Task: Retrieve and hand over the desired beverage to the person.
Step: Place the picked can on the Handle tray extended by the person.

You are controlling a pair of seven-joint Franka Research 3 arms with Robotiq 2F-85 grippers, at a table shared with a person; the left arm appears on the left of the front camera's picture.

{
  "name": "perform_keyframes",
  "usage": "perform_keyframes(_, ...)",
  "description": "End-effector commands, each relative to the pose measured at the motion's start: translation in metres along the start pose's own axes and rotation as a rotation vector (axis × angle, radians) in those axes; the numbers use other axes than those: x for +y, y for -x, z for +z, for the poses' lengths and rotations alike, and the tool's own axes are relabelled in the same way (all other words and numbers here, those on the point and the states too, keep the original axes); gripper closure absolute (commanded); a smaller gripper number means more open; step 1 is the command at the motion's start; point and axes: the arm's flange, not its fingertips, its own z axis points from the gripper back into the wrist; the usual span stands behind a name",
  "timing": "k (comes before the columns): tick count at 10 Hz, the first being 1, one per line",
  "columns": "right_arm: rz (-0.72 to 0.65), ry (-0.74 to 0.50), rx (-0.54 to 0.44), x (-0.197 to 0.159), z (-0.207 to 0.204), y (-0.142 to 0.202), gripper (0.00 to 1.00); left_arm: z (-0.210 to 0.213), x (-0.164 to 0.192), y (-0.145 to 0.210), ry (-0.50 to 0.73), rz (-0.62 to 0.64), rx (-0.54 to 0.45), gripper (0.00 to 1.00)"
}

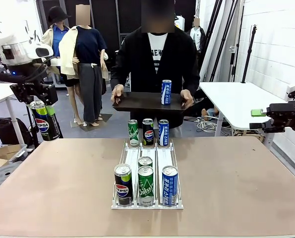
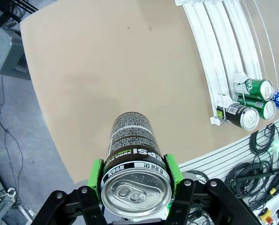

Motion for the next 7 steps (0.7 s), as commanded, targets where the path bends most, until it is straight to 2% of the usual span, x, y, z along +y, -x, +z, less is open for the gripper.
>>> perform_keyframes(1,0.002,-0.012,-0.007,0.0014,-0.0006,0.0004,0.0,0.0046,0.0017,0.0009,-0.014,-0.002,-0.003,1.0)
perform_keyframes(7,0.002,-0.012,-0.007,0.0014,-0.0006,0.0004,0.0,0.0046,0.0017,0.0009,-0.014,-0.002,-0.003,1.0)
